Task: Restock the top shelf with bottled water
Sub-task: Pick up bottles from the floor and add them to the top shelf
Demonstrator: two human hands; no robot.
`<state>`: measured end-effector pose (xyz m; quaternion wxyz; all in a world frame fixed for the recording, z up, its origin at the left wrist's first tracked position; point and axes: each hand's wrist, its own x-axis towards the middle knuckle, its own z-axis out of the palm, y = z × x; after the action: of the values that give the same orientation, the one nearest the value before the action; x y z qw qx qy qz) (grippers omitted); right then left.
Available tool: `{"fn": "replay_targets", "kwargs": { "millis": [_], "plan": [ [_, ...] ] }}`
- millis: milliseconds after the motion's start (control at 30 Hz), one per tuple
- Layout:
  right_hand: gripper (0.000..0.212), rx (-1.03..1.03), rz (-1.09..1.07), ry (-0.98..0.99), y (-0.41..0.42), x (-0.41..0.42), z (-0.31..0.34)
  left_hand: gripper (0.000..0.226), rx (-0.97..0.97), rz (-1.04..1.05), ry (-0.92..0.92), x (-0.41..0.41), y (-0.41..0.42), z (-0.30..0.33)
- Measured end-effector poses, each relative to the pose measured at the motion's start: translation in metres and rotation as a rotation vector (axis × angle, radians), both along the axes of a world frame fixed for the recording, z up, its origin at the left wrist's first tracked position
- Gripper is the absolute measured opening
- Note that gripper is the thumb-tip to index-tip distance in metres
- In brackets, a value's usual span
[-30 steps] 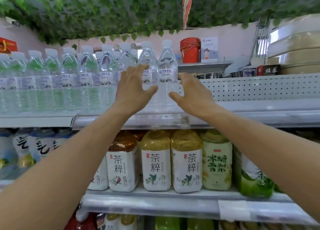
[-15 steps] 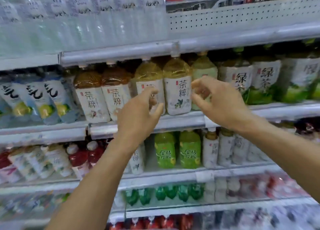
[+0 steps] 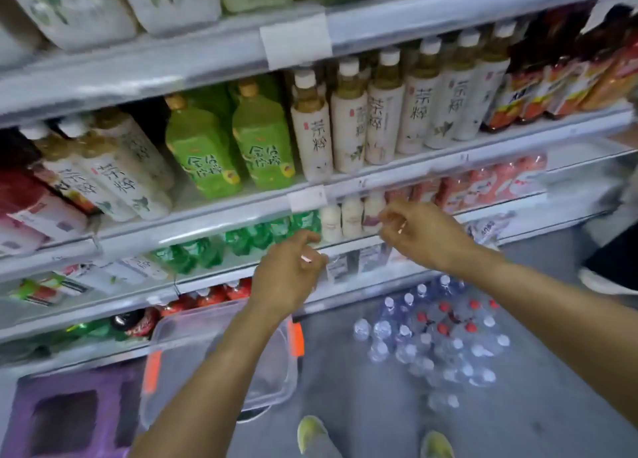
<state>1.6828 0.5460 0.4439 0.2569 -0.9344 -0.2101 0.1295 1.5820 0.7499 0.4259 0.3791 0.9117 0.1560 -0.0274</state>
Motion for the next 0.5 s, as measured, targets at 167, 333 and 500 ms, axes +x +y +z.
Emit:
{"fn": "replay_targets", "kwargs": {
  "millis": [167, 333, 500],
  "plan": [
    [0.015, -0.116, -0.049, 0.285, -0.108, -0.004, -0.130, 0.026, -0.156, -0.075, 0.266, -0.008, -0.099, -0.137],
    [0.022, -0.226, -0.087, 0.443, -0.196, -0.028, -0.252, 0.035, -0.173, -0.066, 0.511, -0.028, -0.185, -0.263],
    [0.011, -0.384, -0.210, 0.633, -0.244, -0.070, -0.373, 0.028, -0.180, -0.086, 0.682, -0.049, -0.227, -0.368]
  ]
}}
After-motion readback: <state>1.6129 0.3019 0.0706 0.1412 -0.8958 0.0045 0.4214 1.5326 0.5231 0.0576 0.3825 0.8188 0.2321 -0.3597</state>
